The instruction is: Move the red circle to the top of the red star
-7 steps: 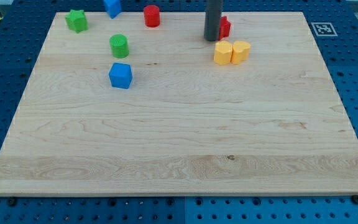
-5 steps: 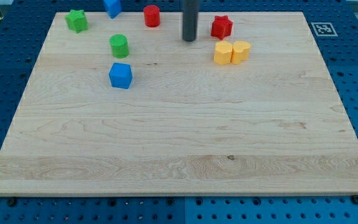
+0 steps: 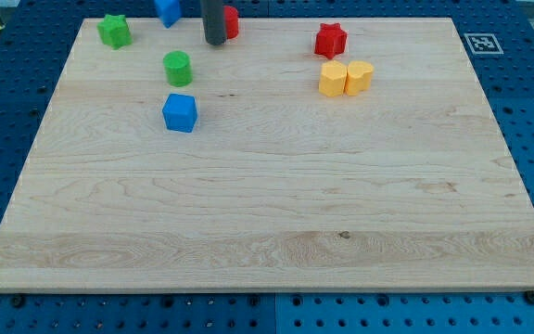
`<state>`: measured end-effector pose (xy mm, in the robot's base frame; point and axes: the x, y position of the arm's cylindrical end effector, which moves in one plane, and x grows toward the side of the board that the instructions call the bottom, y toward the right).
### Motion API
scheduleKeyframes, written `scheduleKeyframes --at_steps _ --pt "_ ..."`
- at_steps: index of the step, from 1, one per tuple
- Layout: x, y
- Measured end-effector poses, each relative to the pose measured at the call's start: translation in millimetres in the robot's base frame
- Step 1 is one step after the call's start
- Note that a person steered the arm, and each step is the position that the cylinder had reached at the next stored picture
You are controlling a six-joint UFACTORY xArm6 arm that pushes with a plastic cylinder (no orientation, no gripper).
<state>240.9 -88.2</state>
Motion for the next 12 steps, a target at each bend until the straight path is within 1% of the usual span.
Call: scheduleKeyframes --at_steps 1,2,5,6,8,11,12 --pt "0.0 -25.3" --pt "-7.6 -35.2" --pt "-33.0 -32.5" --pt "-33.0 -19.5" --pt "-31.0 36.0" --pt "-23.3 91.4" --pt "-35.8 85.8"
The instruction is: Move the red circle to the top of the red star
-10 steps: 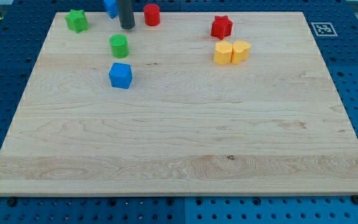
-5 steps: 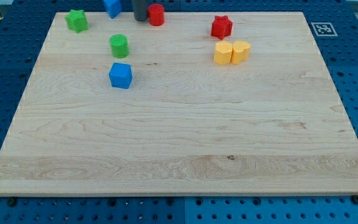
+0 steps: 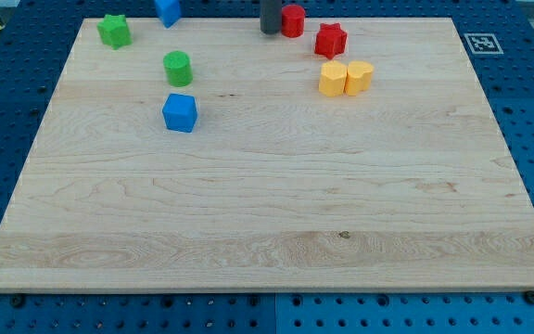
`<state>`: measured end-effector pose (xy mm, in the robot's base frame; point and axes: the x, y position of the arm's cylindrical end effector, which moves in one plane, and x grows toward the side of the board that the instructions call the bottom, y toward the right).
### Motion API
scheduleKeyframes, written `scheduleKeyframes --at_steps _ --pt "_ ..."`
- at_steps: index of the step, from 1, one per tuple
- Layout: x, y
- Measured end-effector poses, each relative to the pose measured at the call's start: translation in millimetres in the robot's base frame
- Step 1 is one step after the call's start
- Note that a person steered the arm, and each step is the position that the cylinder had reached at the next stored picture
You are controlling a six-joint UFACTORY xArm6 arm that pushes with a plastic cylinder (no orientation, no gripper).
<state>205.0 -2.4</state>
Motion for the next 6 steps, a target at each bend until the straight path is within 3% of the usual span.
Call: scheduleKeyframes --at_steps 2,4,6 --pt "-11.5 -3.6" --pt "-11.3 45.6" --pt "-11.0 41.1"
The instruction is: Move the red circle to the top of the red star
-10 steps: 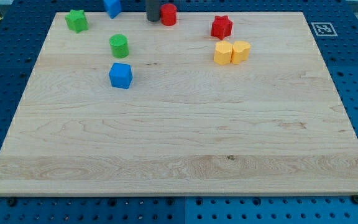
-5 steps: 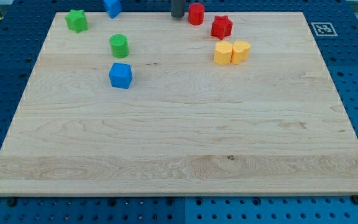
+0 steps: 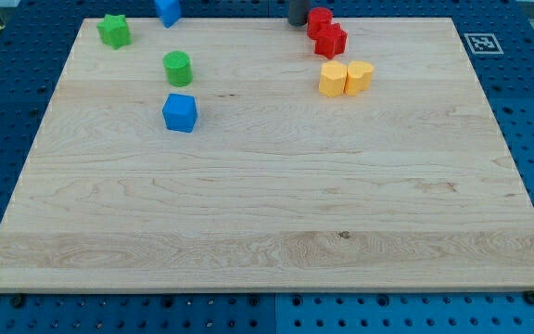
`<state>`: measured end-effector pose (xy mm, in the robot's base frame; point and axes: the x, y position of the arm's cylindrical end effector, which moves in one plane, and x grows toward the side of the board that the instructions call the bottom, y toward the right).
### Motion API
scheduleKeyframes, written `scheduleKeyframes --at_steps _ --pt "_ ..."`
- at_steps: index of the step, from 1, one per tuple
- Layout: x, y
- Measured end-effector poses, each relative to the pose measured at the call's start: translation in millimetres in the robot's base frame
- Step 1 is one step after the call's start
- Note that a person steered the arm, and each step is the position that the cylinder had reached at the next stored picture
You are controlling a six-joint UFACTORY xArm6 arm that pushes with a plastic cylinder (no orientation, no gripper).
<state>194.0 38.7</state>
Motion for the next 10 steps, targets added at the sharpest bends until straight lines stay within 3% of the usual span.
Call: scheduleKeyframes --at_steps 2,8,10 --pt "8.5 -44.0" --pt "105.6 -232.2" --pt "65.7 -334.6"
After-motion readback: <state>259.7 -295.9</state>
